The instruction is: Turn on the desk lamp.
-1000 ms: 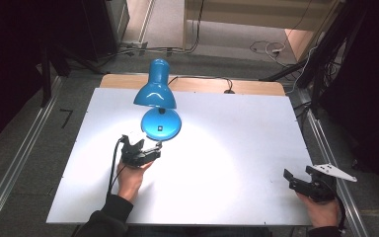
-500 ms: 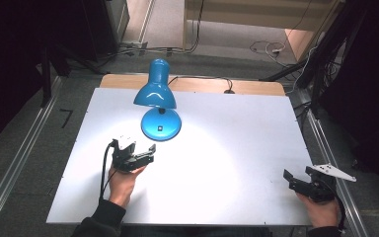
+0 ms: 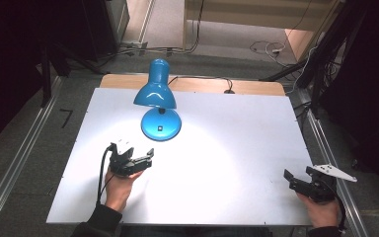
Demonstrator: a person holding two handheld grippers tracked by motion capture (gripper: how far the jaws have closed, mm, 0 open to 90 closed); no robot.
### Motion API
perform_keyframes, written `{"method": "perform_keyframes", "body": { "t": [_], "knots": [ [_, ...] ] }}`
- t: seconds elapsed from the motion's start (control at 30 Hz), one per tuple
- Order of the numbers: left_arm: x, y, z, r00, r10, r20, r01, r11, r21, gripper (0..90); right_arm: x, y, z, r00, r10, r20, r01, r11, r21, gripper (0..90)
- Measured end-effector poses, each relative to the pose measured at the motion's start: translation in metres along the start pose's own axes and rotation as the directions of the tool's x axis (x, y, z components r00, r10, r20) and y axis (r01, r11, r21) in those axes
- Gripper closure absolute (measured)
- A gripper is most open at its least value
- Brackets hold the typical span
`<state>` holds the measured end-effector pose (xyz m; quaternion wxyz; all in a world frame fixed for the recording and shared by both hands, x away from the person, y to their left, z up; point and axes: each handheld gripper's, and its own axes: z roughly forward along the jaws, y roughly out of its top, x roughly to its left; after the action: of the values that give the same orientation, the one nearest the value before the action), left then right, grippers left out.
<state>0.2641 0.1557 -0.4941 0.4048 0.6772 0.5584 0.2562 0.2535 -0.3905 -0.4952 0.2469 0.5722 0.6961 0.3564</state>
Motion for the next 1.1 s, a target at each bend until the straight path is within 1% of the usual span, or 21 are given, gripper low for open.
{"method": "perform_keyframes", "body": {
  "t": [0.13,0.23,0.43,0.57,0.63,0.73,1.1],
  "knots": [
    [0.0,-0.002,-0.004,1.0,-0.002,-0.001,0.002,1.0,-0.003,23.0,0.0,0.0,0.0,1.0,0.0,-0.001,0.0,1.0,0.003,11.8],
    [0.001,-0.002,-0.007,1.0,0.005,-0.006,-0.005,1.0,-0.007,23.0,0.0,0.0,0.001,1.0,0.002,-0.002,-0.002,1.0,0.004,11.7],
    [0.005,-0.005,-0.013,0.9999,-0.003,-0.017,0.003,0.9999,-0.011,23.0,0.0,0.0,0.0,1.0,0.005,-0.001,-0.005,1.0,0.004,11.7],
    [0.009,-0.007,-0.018,0.9998,-0.011,-0.019,0.011,0.9998,-0.014,22.9,0.0,-0.001,0.001,1.0,0.003,-0.003,-0.003,1.0,0.006,11.7],
    [0.012,-0.009,-0.021,0.9996,-0.021,-0.021,0.02,0.9997,-0.017,22.5,0.0,-0.001,0.001,1.0,0.007,-0.001,-0.007,1.0,0.008,11.7],
    [0.017,-0.011,-0.025,0.9993,-0.024,-0.028,0.024,0.9996,-0.013,21.5,0.0,-0.001,0.001,1.0,0.007,-0.002,-0.007,1.0,0.007,11.7],
    [0.031,-0.02,-0.041,0.9968,-0.048,-0.064,0.047,0.9987,-0.019,21.4,0.0,-0.001,0.001,1.0,0.006,-0.002,-0.006,1.0,0.009,11.8]
  ]
}}
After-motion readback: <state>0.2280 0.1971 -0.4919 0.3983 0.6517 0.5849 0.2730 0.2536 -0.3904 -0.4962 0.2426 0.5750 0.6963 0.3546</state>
